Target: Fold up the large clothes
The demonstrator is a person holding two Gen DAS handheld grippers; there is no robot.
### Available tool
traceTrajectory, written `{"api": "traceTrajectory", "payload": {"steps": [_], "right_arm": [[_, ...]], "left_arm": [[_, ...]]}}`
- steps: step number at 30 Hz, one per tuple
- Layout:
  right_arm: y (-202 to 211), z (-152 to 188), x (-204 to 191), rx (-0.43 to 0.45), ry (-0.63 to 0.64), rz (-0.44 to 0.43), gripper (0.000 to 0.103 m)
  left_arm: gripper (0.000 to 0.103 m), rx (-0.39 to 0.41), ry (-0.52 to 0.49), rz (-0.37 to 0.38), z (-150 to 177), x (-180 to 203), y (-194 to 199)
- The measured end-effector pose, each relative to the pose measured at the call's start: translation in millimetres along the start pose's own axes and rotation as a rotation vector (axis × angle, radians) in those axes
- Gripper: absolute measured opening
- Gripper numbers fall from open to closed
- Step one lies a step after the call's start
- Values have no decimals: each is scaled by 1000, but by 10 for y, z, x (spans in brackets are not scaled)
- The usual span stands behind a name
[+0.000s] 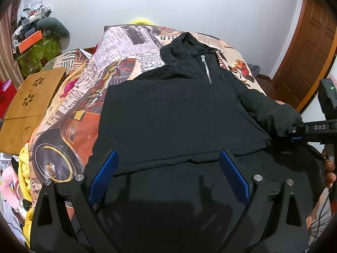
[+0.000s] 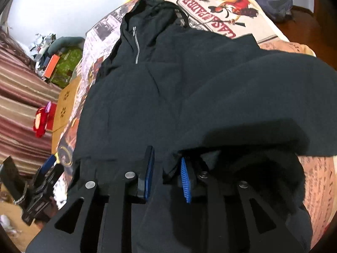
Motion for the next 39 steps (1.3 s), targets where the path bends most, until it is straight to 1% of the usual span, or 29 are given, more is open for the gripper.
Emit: {"api": "traceTrajectory", "payload": {"steps": [4, 6, 8, 10, 12, 13, 16, 19, 22, 24, 26, 28, 33, 36, 37, 39], "right_arm": [[285, 92, 42, 53, 48, 11, 23], [423, 110, 96, 86, 43, 7, 30], [597, 86, 209, 146, 13, 7, 38], [720, 43, 344, 203, -9, 37, 42], [818, -16, 579, 242, -67, 68, 44], [839, -33, 700, 246, -108, 64, 44], [813, -55, 1076, 236, -245, 39, 44], [714, -6, 1382, 207, -349, 43, 44], [474, 115, 1642, 130, -462, 10, 44], [323, 182, 1743, 78, -504, 1, 44], [211, 216, 1822, 48, -520, 11, 44], [125, 214, 1864, 42, -537, 12, 44], [35, 72, 1995, 54, -604, -13, 50], [25, 2, 2069, 68, -602, -17, 50], [24, -33, 2076, 80, -593, -6, 47], [30, -74, 2098, 103, -576, 5, 35]], "left_arm": [[97, -6, -18, 1, -10, 88, -23], [97, -8, -21, 6, -17, 128, -35], [97, -10, -23, 8, -36, 170, -52], [97, -11, -24, 14, -46, 217, -66], [97, -13, -30, 20, -52, 282, -77], [97, -13, -36, 22, -54, 316, -77], [97, -14, -55, 22, -56, 399, -85], [97, -18, -70, 16, -63, 454, -111], [97, -23, -71, 16, -66, 478, -144], [97, -27, -70, 12, -62, 480, -169], [97, -33, -65, 6, -53, 473, -201], [97, -44, -58, 6, -38, 468, -234], [97, -53, -62, -5, -11, 466, -262], [97, -52, -65, -10, -3, 465, -267], [97, -52, -64, -10, 0, 460, -270], [97, -53, -62, -10, 6, 448, -286]]}}
Point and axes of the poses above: each gripper's, at about its wrist camera, not at the fingertips, and y roughly against the way its jaws point, x to its right, z to its underside, the point moved 7 cm from there along -y, roughly the way its jaws point, and after that the axes turned 15 degrees about z, right-handed, at the moved point
